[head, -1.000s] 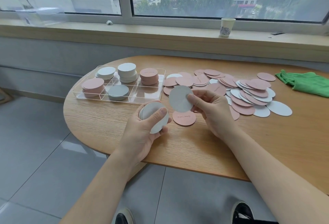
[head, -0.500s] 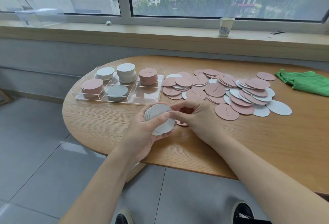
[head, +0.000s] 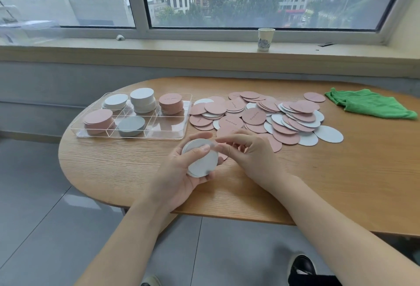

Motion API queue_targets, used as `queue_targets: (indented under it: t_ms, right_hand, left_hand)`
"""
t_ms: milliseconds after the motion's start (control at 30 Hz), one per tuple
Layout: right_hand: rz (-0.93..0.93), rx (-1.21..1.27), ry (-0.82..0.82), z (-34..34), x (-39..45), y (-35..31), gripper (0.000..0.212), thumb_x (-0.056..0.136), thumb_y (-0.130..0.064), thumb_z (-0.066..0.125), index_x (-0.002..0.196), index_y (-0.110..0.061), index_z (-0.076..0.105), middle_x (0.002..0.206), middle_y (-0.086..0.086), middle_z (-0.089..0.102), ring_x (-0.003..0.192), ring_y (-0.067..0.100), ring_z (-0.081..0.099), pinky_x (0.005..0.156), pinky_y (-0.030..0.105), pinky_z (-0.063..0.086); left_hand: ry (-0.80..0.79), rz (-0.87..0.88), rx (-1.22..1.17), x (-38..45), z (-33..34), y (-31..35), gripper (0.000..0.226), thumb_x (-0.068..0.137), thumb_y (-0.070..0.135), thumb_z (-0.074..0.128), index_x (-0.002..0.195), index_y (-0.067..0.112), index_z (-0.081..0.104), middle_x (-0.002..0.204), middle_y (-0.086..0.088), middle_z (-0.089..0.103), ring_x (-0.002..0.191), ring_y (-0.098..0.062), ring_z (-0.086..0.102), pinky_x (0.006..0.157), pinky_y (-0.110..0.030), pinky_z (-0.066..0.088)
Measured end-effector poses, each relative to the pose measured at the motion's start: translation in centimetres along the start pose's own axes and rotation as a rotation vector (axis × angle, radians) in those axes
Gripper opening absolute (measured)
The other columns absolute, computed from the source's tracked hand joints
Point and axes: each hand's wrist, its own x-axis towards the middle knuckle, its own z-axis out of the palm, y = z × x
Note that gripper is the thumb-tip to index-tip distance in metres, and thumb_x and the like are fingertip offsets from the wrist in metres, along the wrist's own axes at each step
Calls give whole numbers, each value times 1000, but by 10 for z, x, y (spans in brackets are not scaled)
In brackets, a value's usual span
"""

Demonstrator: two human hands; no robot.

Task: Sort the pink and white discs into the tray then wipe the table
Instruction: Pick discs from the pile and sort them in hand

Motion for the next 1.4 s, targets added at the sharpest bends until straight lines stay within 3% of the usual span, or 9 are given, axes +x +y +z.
queue_targets:
  t_ms: [200,400,667,800,933,1033,1167,1300,1400]
  right_hand:
    - [120,-290,195,-78,-9,48,21,88,-34,77,102,-18,78,87,-5,69,80,3,59,72,7,37]
    - [470,-644,294,-163,-20,104,37,93,-40,67,117,-13,71,118,14,66,115,35,51,96,36,37]
    - [691,-824,140,-185,-15,111,57,93,-62,55,138,-28,58,143,7,55,133,32,43,106,44,30]
    - [682,-726,149,-188,-17,111,51,89,-57,64,134,-33,60,138,1,59,132,28,45,106,42,29]
    - [626,-452,291,-194,-24,104,61,77,-37,84,132,-27,60,125,3,61,111,19,56,95,32,41]
    - [531,-315,379,-191,-35,94,44,84,-20,80,125,-22,65,121,1,60,92,9,59,83,24,49]
    - [417,-11,555,-184,-53,74,28,88,-16,77,115,-23,71,112,-5,68,92,10,69,80,24,56]
    - [318,282,416,-166,-61,39,26,85,-8,78,110,-12,72,106,8,71,85,5,67,79,20,54]
    - [297,422,293,-145,-63,20,20,82,-5,78,100,-13,75,93,3,73,84,12,68,78,26,55]
  left_hand:
    - [-23,-39,36,7,20,-12,43,83,10,74,125,15,68,114,-22,69,94,-34,69,64,-33,54]
    - [-52,-58,70,14,50,-32,52,82,1,79,131,12,63,118,-27,68,94,-36,72,63,-36,57]
    - [-73,-58,91,22,78,-52,49,78,6,79,125,14,67,108,-21,72,94,-38,73,64,-37,59]
    - [-55,-36,114,22,83,-55,46,85,-1,75,128,12,64,108,-21,72,91,-36,73,62,-36,60]
    - [-41,-30,124,21,85,-56,48,82,2,74,128,12,64,106,-21,72,90,-36,73,62,-36,61]
    - [-26,-16,120,21,86,-57,53,78,1,81,127,13,65,107,-21,72,91,-36,73,62,-36,60]
    - [-30,-2,115,22,91,-59,58,77,2,84,130,13,63,105,-17,71,92,-33,73,62,-34,59]
    - [-43,-2,122,24,101,-65,62,72,11,86,130,14,63,105,-15,71,90,-31,73,62,-33,56]
    - [-59,12,128,25,104,-67,60,72,10,85,128,14,63,99,-12,72,88,-30,72,61,-33,56]
